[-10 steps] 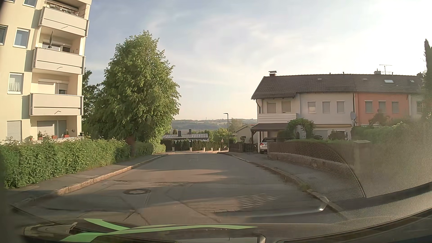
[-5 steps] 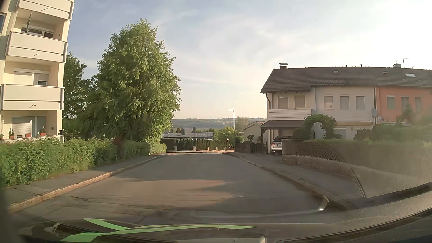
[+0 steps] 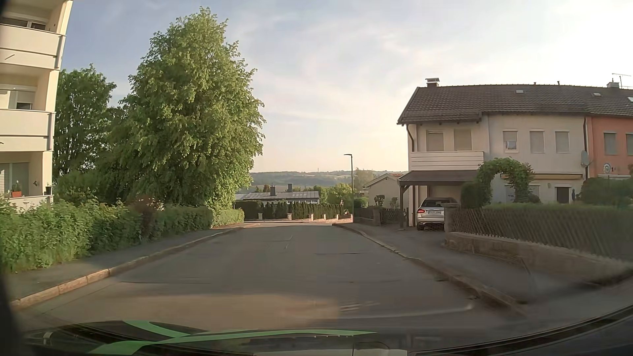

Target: Follow the waypoints while adhering to traffic rules and regulations

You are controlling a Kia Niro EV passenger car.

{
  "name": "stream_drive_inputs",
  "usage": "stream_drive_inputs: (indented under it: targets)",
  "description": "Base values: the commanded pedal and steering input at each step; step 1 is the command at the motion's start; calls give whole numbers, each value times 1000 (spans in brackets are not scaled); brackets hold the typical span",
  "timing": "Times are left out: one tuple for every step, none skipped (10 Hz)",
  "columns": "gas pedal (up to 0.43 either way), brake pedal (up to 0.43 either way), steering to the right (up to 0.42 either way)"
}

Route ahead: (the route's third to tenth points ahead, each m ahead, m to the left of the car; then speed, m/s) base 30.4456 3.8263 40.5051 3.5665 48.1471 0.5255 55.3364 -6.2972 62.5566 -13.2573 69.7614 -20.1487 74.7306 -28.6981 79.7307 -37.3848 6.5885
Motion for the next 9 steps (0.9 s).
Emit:
stream_drive_inputs:
  targets:
    - [0, 0, -29]
    - [0, 0, -29]
    - [0, 0, -31]
    - [0, 0, -32]
    - [0, 6, -31]
    - [0, 24, -30]
    - [0, 55, -30]
    - [0, 73, -30]
    - [0, 79, -31]
